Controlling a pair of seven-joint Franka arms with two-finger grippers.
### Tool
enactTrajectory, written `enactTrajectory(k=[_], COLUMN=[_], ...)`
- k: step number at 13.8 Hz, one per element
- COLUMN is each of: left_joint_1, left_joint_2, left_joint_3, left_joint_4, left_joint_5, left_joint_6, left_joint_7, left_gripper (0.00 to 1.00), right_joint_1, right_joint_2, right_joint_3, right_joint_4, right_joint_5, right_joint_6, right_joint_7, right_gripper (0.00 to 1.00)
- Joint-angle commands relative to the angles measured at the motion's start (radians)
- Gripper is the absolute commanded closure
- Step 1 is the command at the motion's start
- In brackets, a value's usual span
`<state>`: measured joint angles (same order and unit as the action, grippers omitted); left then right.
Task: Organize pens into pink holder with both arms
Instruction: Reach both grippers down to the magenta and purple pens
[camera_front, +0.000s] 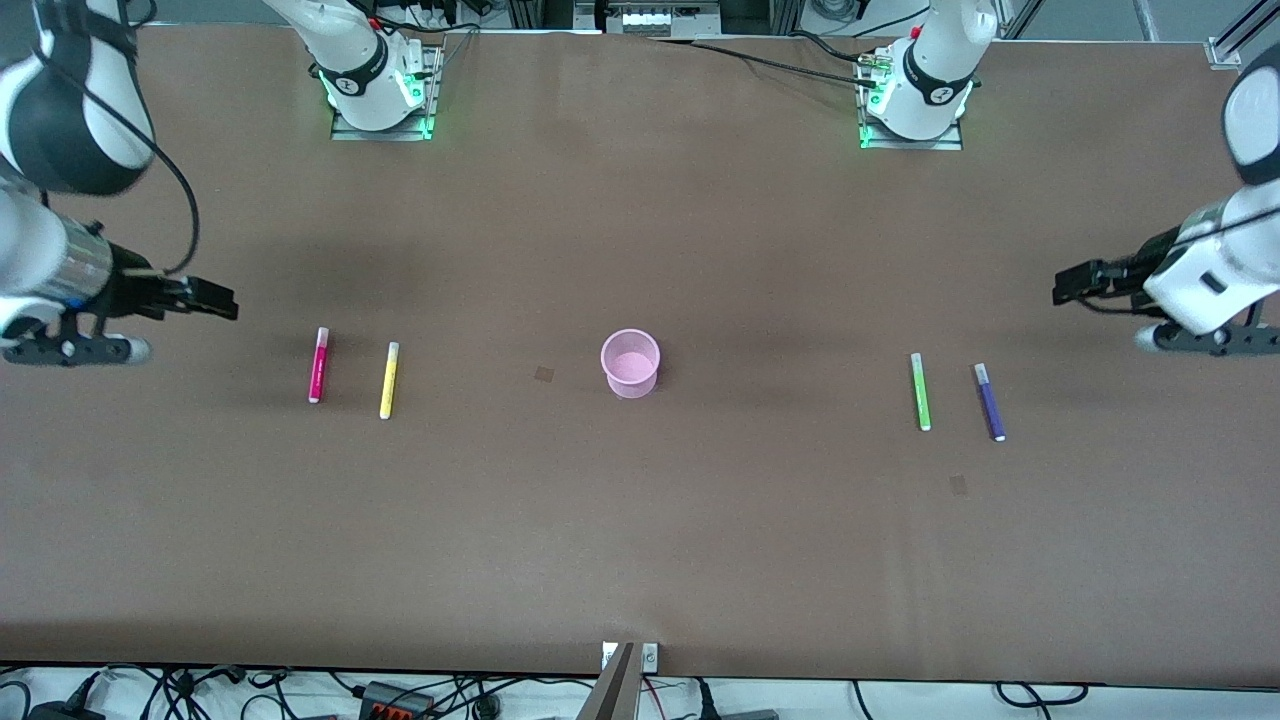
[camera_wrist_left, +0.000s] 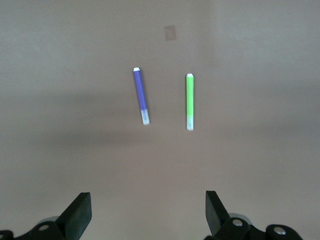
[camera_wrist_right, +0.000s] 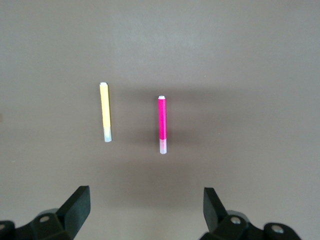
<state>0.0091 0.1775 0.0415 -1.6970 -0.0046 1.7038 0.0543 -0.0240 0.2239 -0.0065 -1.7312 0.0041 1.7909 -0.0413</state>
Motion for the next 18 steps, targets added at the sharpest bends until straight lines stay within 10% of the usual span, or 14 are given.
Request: enactTrajectory(k=[1,8,18], left_joint_1=[0.021,0.08,0.092], left_joint_2=[0.136,0.419,0.533], left_joint_3=[-0.002,-0.009,-0.011], left_joint_4=[0.03,0.033,0.039], left_joint_5=[0.012,-0.003,-0.118], left_joint_6=[0.103,0.431,0.526], left_joint_7=[0.018,0.013,0.019], left_gripper=[0.0,0.0,0.18], right_joint_1=[-0.016,-0.037,-0.01], right_joint_2=[0.113,0.34,0.425], right_joint_3=[0.008,0.005,0.005], right_joint_4=[0.01,0.012,0.007], right_joint_5=[-0.01,-0.007,-0.01], right_joint_6=[0.069,0.244,0.311], right_joint_7=[0.001,-0.003,-0.005], right_gripper=[0.0,0.0,0.0])
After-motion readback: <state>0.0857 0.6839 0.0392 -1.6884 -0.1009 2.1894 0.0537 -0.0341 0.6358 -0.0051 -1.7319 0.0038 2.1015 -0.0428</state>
